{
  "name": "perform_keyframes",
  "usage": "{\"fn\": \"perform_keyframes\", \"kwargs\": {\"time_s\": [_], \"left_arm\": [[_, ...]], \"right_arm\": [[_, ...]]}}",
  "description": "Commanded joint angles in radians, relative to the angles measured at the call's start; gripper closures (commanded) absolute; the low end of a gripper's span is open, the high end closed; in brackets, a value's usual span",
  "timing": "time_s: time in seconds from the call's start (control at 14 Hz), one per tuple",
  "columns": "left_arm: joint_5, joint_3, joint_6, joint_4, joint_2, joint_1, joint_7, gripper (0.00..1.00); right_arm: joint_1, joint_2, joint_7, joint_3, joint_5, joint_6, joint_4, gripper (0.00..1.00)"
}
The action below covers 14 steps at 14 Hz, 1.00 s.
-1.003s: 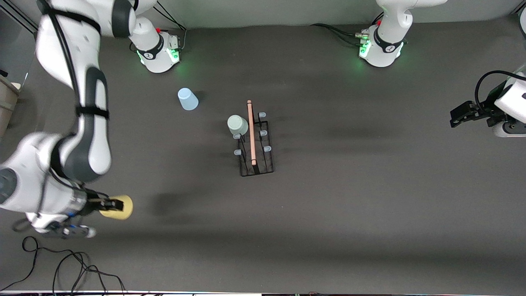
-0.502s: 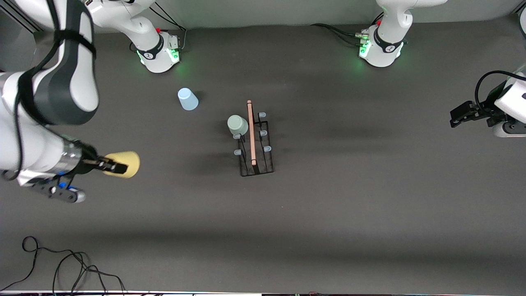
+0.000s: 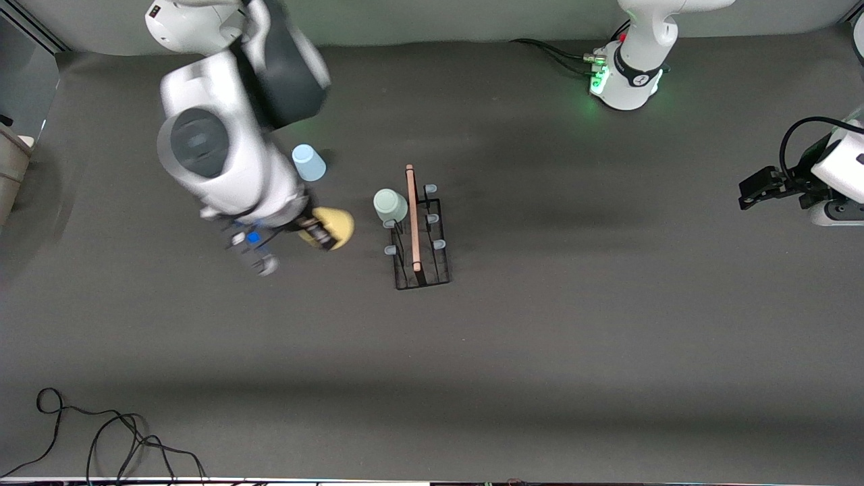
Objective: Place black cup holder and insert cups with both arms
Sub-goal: 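Carry the yellow cup with the right gripper over the rack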
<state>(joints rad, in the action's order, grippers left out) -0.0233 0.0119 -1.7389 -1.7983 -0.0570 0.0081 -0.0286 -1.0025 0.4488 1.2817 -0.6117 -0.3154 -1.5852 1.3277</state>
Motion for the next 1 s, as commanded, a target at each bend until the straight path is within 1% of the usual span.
{"fn": "perform_keyframes", "kwargs": {"time_s": [0.0,0.14,0.22,0.43,0.72,0.93], "left_arm": [[0.01,-0.003,0.001,-0.003,-0.007,0.0,-0.025,0.0],[0.01,-0.009,0.007,-0.004,-0.007,-0.007,-0.025,0.0],[0.008,-0.009,0.007,-0.003,-0.009,-0.008,-0.025,0.0],[0.008,-0.009,0.009,-0.003,-0.009,-0.007,-0.027,0.0],[0.01,-0.007,0.01,-0.004,-0.012,-0.005,-0.027,0.0],[0.01,-0.007,0.012,-0.007,-0.012,-0.004,-0.027,0.0]], "right_arm": [[-0.091,-0.009,0.161,-0.013,-0.021,-0.096,0.076,1.0],[-0.136,-0.021,0.185,-0.019,-0.017,-0.188,0.166,1.0],[-0.14,-0.024,0.183,-0.019,-0.011,-0.223,0.194,1.0],[-0.134,-0.009,0.182,-0.02,0.007,-0.291,0.209,1.0],[-0.139,0.011,0.182,-0.019,0.015,-0.435,0.294,1.0],[-0.142,0.045,0.183,-0.016,0.013,-0.476,0.3,1.0]]}}
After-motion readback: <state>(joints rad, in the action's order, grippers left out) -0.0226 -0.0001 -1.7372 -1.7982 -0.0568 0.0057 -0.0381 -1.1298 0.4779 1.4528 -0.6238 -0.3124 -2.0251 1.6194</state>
